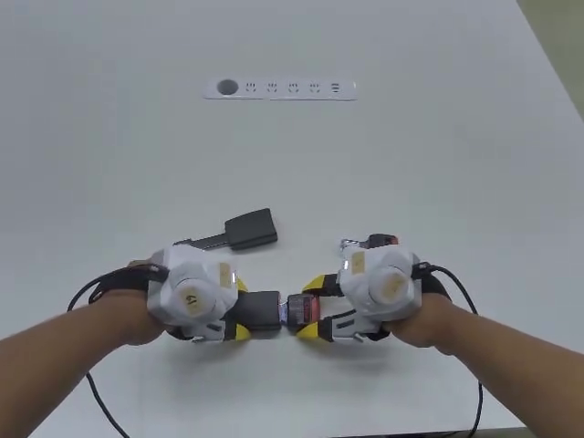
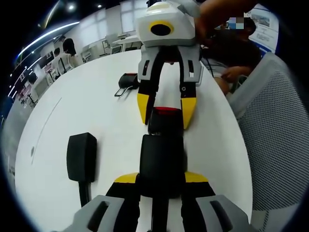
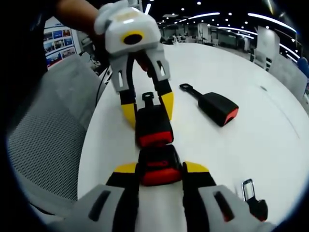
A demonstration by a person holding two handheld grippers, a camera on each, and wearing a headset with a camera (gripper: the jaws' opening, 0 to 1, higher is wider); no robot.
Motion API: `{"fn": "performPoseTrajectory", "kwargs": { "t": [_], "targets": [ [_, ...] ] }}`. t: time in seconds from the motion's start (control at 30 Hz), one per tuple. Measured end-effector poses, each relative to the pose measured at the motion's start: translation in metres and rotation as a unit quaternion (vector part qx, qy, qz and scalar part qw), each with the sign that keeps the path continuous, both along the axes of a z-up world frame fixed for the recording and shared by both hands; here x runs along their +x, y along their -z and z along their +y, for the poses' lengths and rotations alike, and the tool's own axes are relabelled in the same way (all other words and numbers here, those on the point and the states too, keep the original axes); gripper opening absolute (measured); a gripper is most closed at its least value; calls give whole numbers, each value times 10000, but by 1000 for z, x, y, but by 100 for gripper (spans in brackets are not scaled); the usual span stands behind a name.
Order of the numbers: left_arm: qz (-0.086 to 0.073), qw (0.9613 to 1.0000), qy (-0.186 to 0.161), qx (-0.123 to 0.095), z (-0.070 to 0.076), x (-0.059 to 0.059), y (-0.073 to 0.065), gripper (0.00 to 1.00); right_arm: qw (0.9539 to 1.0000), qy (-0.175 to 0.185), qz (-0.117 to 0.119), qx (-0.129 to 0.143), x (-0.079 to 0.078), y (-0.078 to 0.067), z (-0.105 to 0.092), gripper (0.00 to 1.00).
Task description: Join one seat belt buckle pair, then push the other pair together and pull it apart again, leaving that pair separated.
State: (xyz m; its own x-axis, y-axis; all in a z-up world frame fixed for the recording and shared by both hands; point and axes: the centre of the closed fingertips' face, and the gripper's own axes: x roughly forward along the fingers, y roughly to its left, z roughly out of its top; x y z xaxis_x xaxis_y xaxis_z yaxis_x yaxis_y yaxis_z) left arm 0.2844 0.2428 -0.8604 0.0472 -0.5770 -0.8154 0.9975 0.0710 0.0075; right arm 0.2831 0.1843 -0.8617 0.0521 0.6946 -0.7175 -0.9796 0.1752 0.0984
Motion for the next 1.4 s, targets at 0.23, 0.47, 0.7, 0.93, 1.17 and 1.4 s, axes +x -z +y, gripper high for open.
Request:
{"fn": "performPoseTrajectory", "kwargs": {
  "t": [0.23,0.47,0.7,0.93,1.17,1.4],
  "targets": [
    [-10,9999,64,-141,1,0,0,33,10000,-7,-47,72,-1,-1,0,34],
    [-21,9991,130,-403,2,1,0,33,9997,-113,-115,179,-1,-2,-1,34],
    [-36,9970,240,-737,3,2,-1,33,9989,-79,-262,379,-2,-3,-1,33],
    [-26,9950,382,-925,3,2,-1,33,9980,-46,-330,538,-1,-4,-2,33],
    [-72,9932,472,-1057,2,1,-2,33,9974,-50,-353,626,-2,-3,-3,32],
    [-42,9923,556,-1109,1,0,-3,32,9973,-46,-350,651,-2,-4,-3,32]
  ]
}}
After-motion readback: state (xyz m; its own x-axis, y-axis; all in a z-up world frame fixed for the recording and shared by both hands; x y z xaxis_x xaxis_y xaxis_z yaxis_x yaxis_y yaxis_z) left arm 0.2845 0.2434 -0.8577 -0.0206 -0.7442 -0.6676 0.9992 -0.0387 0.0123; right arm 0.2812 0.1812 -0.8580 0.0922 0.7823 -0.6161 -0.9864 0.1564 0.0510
